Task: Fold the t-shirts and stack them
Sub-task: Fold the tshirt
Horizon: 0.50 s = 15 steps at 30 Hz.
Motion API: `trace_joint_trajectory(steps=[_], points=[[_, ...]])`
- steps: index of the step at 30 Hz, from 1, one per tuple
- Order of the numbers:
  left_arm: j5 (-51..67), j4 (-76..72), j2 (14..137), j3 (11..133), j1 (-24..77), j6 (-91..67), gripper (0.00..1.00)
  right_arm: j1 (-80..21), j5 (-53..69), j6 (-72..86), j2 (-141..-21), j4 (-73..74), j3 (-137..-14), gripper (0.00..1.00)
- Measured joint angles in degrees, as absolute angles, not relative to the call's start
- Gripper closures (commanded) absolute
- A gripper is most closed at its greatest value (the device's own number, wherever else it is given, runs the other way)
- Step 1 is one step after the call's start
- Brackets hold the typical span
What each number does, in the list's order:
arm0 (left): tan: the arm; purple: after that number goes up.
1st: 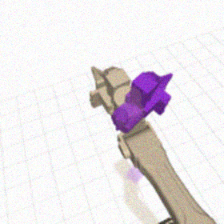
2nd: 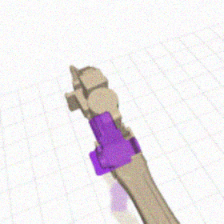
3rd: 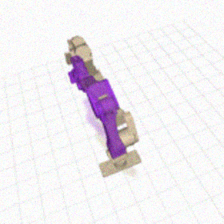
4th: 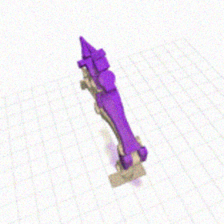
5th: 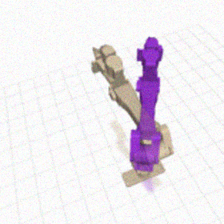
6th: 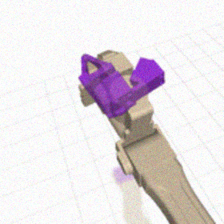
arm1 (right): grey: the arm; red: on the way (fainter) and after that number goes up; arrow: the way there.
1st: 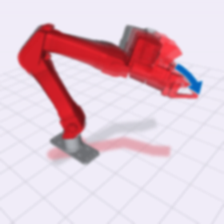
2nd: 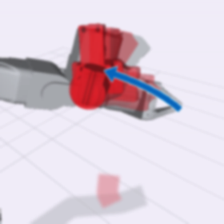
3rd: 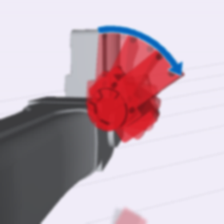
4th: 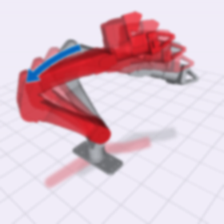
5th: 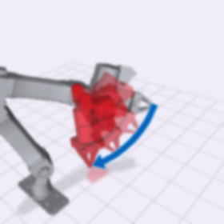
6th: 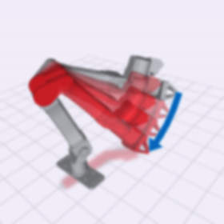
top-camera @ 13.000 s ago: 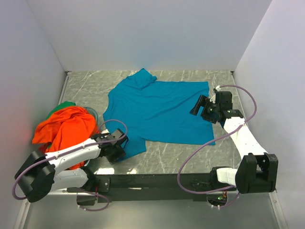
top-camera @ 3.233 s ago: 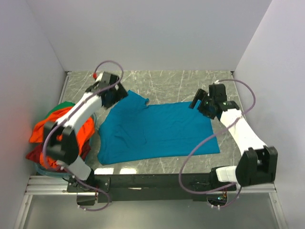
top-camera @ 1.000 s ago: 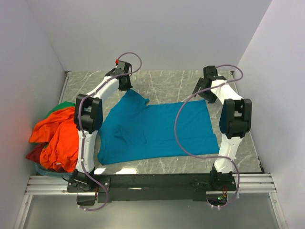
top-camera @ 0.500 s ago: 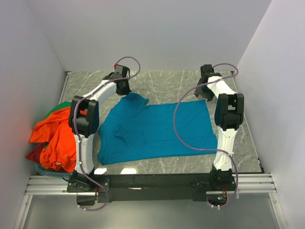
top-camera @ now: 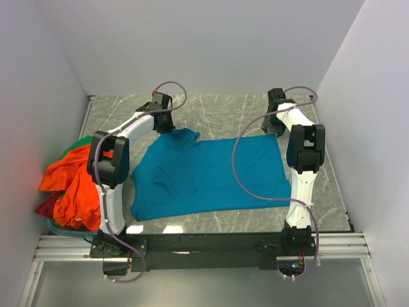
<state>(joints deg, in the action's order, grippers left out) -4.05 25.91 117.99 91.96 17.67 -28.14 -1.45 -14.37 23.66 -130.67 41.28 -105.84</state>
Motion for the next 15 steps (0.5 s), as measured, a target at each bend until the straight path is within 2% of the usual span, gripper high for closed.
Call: trace_joint_trajectory(steps=[3, 6, 9, 15], points=[[-3.92, 25.91, 116.79, 90.32, 17.67, -28.29, 1.0, -1.45, -14.22, 23.29, -130.67, 40.84, -105.73, 0.46], [-3.95, 25.71, 115.83, 89.65, 17.67, -28.38, 1.0, -1.45, -13.89, 22.79, -130.65, 39.9, -105.36, 0.59], [-3.95, 25.43, 114.85, 88.9, 17.67, -28.73, 1.0, -1.45, -13.85, 22.63, -130.17, 38.46, -104.14, 0.68], [-3.92, 24.69, 112.95, 87.66, 17.67, -29.56, 1.0, -1.45, -13.91, 21.96, -128.46, 35.97, -101.1, 0.95]])
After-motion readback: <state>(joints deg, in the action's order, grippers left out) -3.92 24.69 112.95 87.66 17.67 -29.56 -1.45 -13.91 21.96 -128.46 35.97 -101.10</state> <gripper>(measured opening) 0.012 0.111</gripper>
